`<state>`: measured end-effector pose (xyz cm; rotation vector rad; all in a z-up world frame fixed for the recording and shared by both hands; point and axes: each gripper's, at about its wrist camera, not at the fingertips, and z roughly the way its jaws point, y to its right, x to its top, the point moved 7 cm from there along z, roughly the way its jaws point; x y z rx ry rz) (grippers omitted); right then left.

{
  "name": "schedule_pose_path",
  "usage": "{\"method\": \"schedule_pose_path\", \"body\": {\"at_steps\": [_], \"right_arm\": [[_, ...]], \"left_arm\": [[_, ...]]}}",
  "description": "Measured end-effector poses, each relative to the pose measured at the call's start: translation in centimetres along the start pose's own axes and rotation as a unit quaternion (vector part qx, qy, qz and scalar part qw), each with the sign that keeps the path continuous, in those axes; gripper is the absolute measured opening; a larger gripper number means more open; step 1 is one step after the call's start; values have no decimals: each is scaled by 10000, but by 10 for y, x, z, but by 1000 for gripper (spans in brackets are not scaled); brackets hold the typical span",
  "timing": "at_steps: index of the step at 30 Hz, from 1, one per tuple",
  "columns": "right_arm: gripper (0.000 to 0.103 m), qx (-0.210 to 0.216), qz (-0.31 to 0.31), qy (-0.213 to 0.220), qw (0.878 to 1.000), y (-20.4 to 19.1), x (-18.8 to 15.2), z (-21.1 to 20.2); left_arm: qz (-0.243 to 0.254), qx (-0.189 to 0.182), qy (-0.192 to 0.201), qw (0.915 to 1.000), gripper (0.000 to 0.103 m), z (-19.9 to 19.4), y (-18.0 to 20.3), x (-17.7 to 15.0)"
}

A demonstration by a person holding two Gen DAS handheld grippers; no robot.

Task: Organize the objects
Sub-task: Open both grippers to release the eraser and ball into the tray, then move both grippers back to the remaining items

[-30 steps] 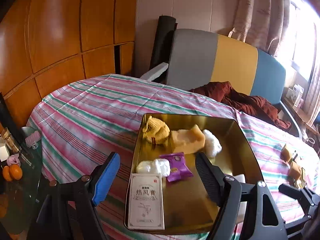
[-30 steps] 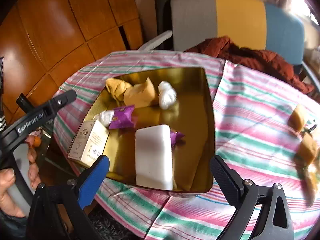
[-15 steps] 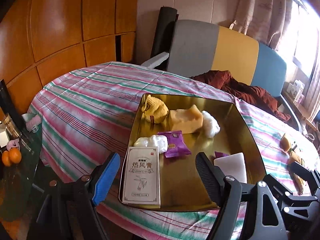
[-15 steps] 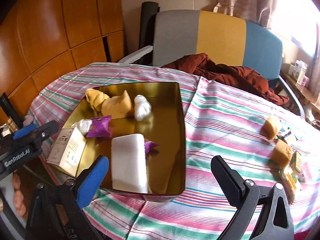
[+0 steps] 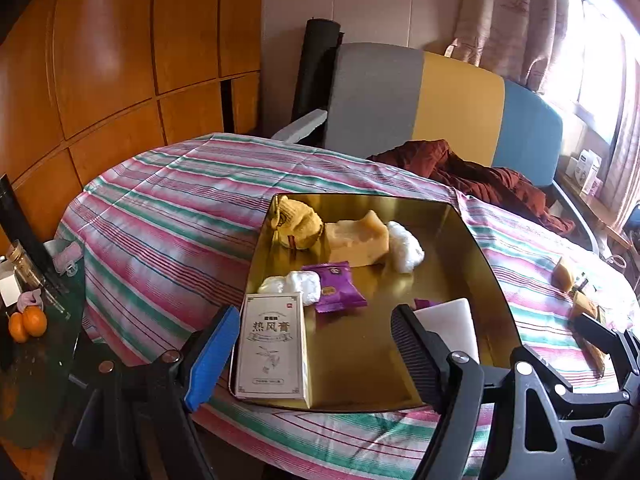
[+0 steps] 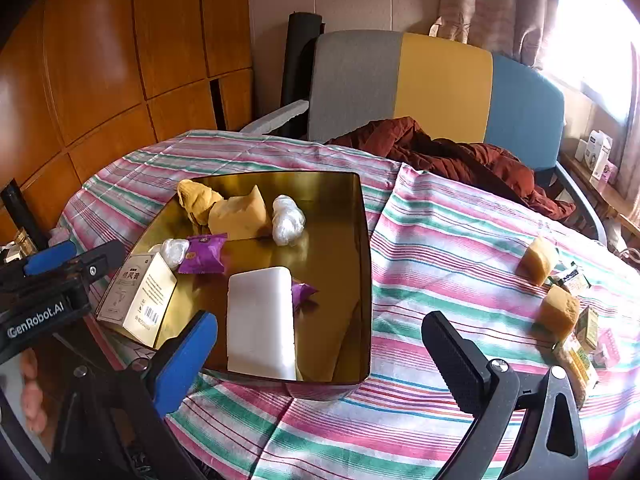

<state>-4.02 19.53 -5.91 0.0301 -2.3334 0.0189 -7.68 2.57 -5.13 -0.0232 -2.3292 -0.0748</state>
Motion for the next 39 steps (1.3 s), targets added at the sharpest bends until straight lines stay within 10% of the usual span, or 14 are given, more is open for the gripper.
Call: {"method": "schedule_pose_path", "body": {"at_steps": [39], "right_arm": [[103,-798,1018,-353,9910,133,-30,-11]], "left_arm": [[1356,-906,-53,9866,80,-12,114,-10]]}}
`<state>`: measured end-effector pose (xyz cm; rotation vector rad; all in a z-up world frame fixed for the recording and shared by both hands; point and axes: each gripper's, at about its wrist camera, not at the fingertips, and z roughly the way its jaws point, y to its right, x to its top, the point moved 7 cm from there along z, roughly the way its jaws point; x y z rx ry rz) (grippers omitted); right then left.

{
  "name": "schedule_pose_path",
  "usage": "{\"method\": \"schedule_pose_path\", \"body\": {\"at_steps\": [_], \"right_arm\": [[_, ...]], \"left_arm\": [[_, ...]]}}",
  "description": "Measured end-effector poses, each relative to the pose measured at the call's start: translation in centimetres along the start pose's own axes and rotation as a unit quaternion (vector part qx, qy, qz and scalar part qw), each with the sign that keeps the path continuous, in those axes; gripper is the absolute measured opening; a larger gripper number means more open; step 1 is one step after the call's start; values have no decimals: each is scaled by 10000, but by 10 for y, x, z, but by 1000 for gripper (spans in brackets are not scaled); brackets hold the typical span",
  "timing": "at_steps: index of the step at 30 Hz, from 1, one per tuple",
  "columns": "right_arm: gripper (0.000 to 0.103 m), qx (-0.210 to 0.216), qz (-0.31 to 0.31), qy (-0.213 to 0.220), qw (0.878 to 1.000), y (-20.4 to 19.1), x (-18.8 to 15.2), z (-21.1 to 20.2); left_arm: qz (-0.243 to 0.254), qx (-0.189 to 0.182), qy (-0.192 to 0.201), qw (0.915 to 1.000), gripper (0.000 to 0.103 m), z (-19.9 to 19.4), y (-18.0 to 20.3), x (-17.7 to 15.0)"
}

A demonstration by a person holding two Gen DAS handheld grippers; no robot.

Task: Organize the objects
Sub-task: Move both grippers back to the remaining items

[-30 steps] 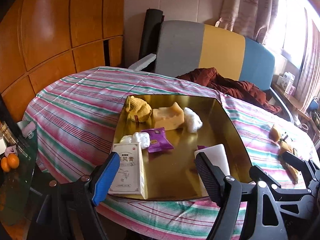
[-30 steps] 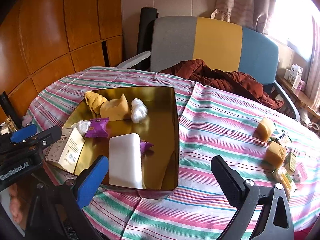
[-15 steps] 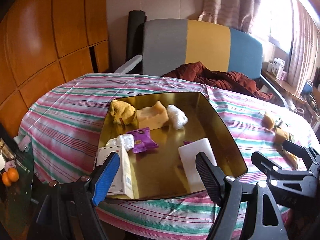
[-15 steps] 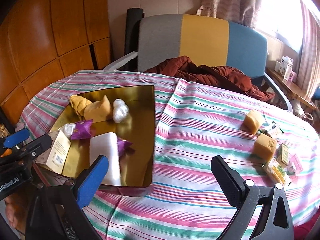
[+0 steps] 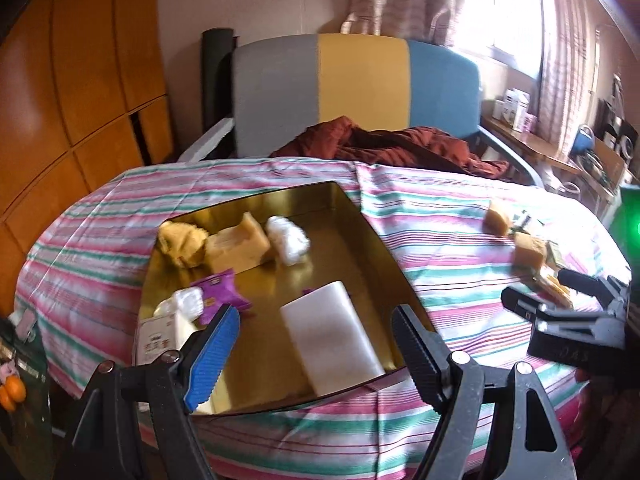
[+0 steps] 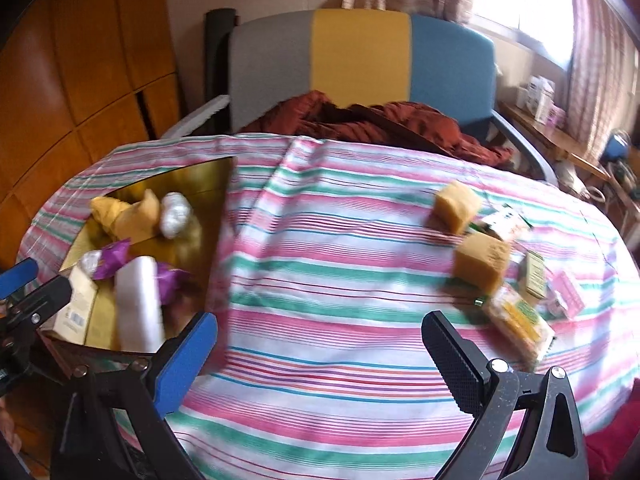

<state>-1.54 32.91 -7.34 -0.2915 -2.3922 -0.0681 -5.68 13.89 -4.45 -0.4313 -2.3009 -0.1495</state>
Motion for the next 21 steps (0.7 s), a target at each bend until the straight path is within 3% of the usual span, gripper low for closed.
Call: {"method": "schedule_pose_path", "body": {"at_steps": [12,21], "right_arm": [[103,-398,1095,-87,9931,117,12,-10],[103,-839,2014,-159,9758,213,3,-26]], "left_arm": [[703,-524,-131,9961,80,13,67,7],[1143,-992,-430,9876,80,27,114,-2]]}}
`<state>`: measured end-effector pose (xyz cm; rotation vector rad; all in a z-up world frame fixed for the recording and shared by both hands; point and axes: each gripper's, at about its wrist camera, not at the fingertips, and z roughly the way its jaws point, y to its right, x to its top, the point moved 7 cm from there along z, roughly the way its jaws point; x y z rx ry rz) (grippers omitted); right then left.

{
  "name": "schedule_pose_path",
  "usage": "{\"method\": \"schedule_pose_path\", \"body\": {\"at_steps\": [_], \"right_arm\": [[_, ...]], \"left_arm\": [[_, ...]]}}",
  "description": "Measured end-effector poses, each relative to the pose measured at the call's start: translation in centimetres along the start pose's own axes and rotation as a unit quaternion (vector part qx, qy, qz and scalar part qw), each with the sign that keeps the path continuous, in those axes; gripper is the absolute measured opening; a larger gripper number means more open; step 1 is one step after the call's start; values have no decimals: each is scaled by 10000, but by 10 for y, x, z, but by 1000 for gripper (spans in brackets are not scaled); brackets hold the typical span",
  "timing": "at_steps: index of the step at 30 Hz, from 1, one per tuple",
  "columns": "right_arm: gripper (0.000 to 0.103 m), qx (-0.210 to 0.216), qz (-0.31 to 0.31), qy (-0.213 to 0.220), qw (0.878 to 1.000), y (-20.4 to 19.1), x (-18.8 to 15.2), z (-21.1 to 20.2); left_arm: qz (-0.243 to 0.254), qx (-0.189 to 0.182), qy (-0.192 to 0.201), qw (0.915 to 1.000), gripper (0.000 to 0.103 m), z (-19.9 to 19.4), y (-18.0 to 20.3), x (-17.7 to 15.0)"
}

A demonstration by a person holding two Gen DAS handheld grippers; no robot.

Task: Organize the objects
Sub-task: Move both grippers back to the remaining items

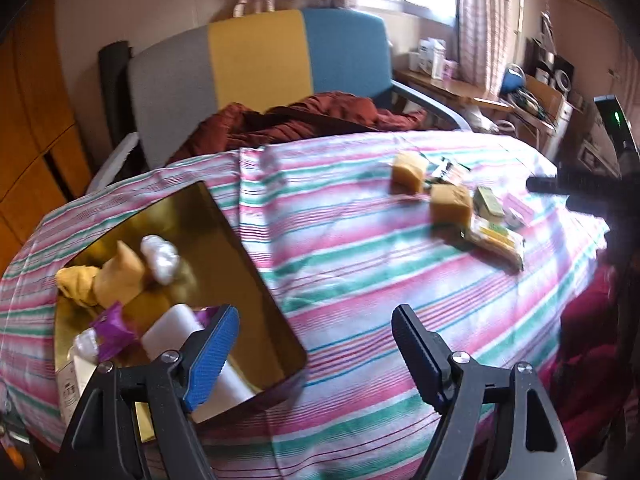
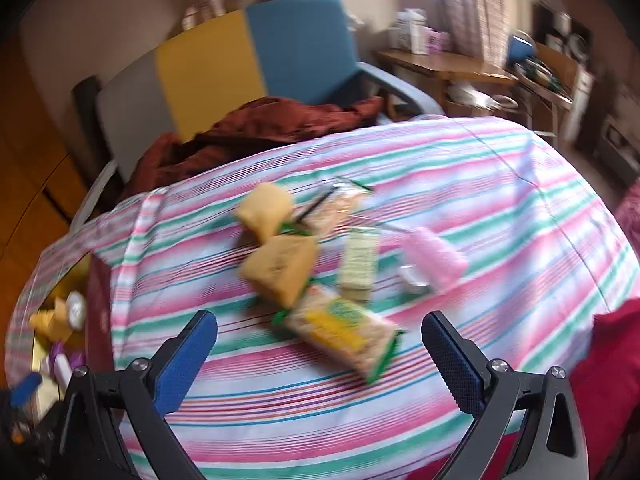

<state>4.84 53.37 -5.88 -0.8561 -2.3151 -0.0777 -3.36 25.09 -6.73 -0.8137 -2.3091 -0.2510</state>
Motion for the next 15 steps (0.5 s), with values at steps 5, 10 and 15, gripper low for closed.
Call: {"method": "schedule_pose_path", "body": {"at_steps": [5,10,15], "right_arm": [[103,-311,469,32,9984,50,20,2],[103,-496,939,231,9941,91,34,11],[103,-424,1711,160,9842,124,22,26]], "left_arm": [[72,-260,-185,9995,80,13,16,-1],[59,-479,-416,9980,80,27,29,-1],[165,-601,-593,9963,80,44,50,5]]}}
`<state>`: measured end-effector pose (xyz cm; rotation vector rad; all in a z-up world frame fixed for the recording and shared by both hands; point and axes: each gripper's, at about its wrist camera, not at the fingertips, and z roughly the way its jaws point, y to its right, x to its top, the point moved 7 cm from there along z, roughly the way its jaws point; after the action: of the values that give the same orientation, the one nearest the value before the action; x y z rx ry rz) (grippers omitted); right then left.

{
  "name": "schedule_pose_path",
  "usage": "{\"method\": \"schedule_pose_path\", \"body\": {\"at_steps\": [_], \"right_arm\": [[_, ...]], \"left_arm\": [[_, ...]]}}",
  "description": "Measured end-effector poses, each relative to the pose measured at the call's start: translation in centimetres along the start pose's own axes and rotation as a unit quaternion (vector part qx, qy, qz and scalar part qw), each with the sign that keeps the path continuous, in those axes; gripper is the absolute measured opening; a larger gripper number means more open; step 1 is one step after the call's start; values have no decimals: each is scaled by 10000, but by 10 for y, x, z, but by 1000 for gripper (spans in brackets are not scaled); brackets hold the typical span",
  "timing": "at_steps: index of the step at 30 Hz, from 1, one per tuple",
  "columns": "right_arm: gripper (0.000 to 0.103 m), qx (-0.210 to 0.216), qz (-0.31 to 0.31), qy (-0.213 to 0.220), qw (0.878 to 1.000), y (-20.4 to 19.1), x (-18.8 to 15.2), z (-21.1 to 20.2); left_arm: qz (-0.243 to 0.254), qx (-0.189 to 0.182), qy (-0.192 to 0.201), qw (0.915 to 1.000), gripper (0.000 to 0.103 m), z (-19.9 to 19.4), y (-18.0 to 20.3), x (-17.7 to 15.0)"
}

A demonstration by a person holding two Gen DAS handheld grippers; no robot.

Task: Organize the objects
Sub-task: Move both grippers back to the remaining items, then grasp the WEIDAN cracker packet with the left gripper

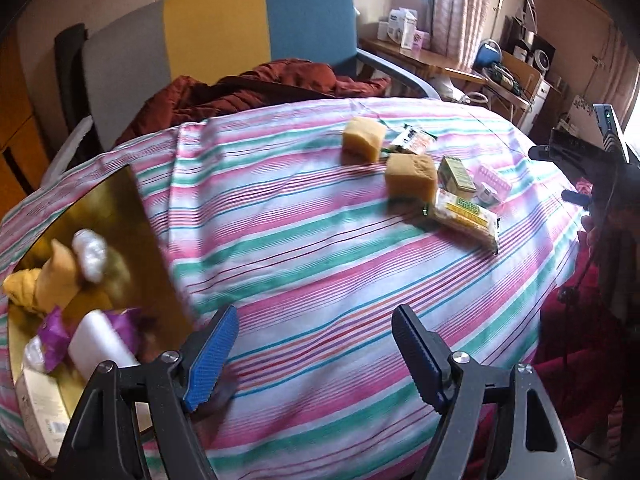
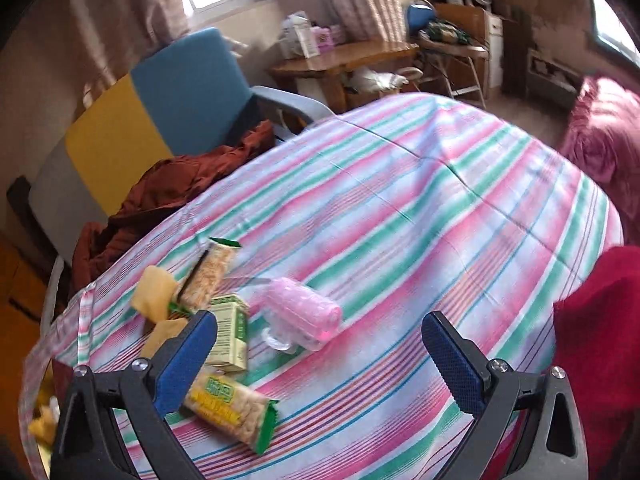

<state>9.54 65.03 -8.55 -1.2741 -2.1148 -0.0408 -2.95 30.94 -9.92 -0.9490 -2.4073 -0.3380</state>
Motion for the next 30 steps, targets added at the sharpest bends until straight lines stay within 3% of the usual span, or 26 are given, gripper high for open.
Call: {"method": "schedule_pose_path", "body": {"at_steps": [5,10,17,21,25,30], "right_arm": [[103,294,532,34,9981,15,4,-3],[103,443,471,-128,9978,8,0,3],[103,664,645,-210,9955,10,-1,7],[103,814,805,-129,9933,13,2,4],[103,1029,1347,24,9855,31,8,-2],[103,1170,1426,-111,9828,30,7,3]], "left_arm": [[38,-256,-296,9992,80,29,29,12],[40,-521,-494,9974,80,54,63,30],[-653,-993,-1013,9877,80,89,92,50],[-1093,-906,-1135,9833,80,110,101,64],[-1513,-799,-1229,9776,80,123,108,70],[-2156,-638,-1382,9645,81,142,112,76]]}}
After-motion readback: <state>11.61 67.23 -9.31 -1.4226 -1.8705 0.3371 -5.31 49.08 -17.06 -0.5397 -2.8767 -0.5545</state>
